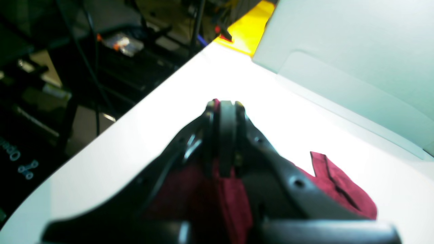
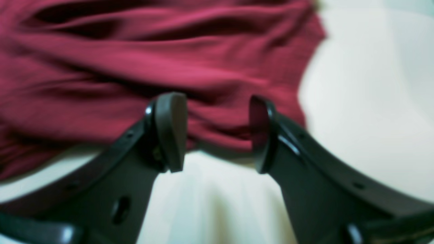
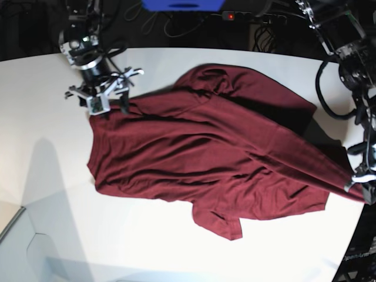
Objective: Layout the t-shirt on the table in an organized manner, then fold the t-shirt properly
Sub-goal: 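Move the right gripper over the shirt and grasp fabric near the collar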
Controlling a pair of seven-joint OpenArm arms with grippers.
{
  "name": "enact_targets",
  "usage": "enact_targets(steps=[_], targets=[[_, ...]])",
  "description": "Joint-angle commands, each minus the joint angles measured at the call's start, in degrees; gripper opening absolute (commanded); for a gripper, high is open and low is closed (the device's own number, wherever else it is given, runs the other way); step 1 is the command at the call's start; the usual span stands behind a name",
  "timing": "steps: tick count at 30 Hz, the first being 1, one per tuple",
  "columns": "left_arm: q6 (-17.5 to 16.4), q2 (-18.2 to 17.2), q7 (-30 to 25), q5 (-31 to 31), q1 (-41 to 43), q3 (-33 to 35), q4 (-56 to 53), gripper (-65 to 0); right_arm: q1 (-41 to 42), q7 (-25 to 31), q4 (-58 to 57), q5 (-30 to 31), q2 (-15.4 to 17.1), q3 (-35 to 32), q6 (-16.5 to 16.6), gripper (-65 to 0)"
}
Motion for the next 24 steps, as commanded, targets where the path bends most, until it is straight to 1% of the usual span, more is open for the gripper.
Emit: enact_targets(steps=[1, 4, 6, 10, 12, 14, 15, 23, 24], targets=[[0.0, -0.9, -1.5, -0.2, -1.7, 1.1, 0.4, -64.8, -0.7, 1.5, 1.8, 0.7, 0.2, -1.3, 0.1, -35.2], [0.0, -0.9, -1.5, -0.2, -3.5, 3.5, -1.1, -64.8, -2.7, 1.5, 3.9, 0.7, 0.2, -6.2, 0.1, -35.8], [0.0, -0.9, -1.5, -0.2, -4.0, 4.2, -1.3, -64.8, -4.1, 1.5, 4.5, 0.7, 0.2, -9.5, 0.1, -39.0], [0.0, -0.9, -1.5, -0.2, -4.3, 5.4, -2.5, -64.8, -4.7, 1.5, 4.1, 0.6, 0.2, -15.7, 0.1, -50.2], [0.0, -0.9, -1.5, -0.2, -4.5, 5.3, -2.5, -64.8, -4.9, 1.3, 3.6, 0.6, 0.2, -19.4, 0.1, -57.3], [0.0, -0.9, -1.5, -0.2, -4.3, 5.1, -2.6, -64.8, -4.4, 1.5, 1.5, 0.6, 0.2, -22.3, 0.1, -63.1], [0.0, -0.9, -1.5, -0.2, -4.1, 5.0, -2.7, -64.8, -4.0, 1.5, 0.2, 0.6, 0.1, -23.8, -0.1, -65.0], [0.0, -1.2, -1.5, -0.2, -0.5, 5.0, -2.7, -64.8, 5.8, 1.5, -14.2, 0.9, -0.4, -33.8, -0.3, -65.0], [0.0, -1.2, -1.5, -0.2, 0.2, 5.0, -2.7, -64.8, 6.8, 1.5, -15.6, 0.9, -1.0, -35.0, -0.3, -65.0]])
